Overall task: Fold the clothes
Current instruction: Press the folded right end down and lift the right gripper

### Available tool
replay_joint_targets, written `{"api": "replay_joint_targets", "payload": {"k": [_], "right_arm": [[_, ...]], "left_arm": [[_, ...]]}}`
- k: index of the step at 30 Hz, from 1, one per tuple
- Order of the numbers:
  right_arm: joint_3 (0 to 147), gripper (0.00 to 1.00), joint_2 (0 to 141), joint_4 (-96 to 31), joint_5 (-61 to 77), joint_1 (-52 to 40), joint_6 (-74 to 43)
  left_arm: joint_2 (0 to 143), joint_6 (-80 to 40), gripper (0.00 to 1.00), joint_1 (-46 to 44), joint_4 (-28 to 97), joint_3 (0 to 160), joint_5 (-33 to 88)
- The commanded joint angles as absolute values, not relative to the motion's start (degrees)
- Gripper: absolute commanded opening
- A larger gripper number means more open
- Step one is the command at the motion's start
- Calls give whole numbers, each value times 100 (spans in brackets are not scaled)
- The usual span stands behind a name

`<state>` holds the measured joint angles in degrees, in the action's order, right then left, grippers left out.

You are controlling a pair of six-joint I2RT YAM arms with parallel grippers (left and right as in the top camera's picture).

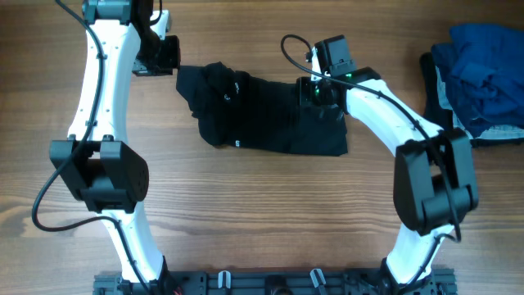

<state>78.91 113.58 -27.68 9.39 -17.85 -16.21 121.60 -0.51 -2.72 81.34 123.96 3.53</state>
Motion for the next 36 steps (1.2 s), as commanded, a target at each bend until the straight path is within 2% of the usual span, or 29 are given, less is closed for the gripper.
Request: {"api": "replay_joint_targets", "payload": {"k": [1,4,10,15,19,21,22,23,24,27,31,36], "right_arm": [[7981,50,11662,-2576,1570,-1820,-987],[7981,50,11714,-2414,2003,-1833,-331],[7981,50,11714,-2294,2469,-1916,244],[8125,63,11552,-2390,3232,-1938,93],[8409,79,11080,-2705,3264,-1708,-274],[8536,90,10842,-2869,3264,-1555,-305],[8604,95,10639,-2974,3260,-1393,-307],[8617,97,10536,-3013,3260,-1297,-320],[8621,99,10298,-3111,3238,-1046,-322],[8621,99,10075,-3336,3236,-696,-311],[8619,99,9988,-3747,3240,-331,-272],[8619,99,9988,-4119,2884,-189,-257]], "left_arm": [[12167,-49,11,-276,8117,12374,447],[12167,-49,11,-276,8117,12374,447],[12173,-49,12,-276,8119,12372,517],[12193,-47,14,-274,8114,12361,642],[12313,-43,18,-231,8062,12357,642],[12405,-21,24,-189,8001,12352,644],[12512,58,33,-148,7929,12352,703],[12575,154,38,-123,7889,12352,805],[12737,408,49,-69,7769,12352,1098],[13032,762,58,16,7535,12352,1321],[13428,1258,63,145,7181,12352,1400],[13858,2211,62,329,6696,12352,1970]]}}
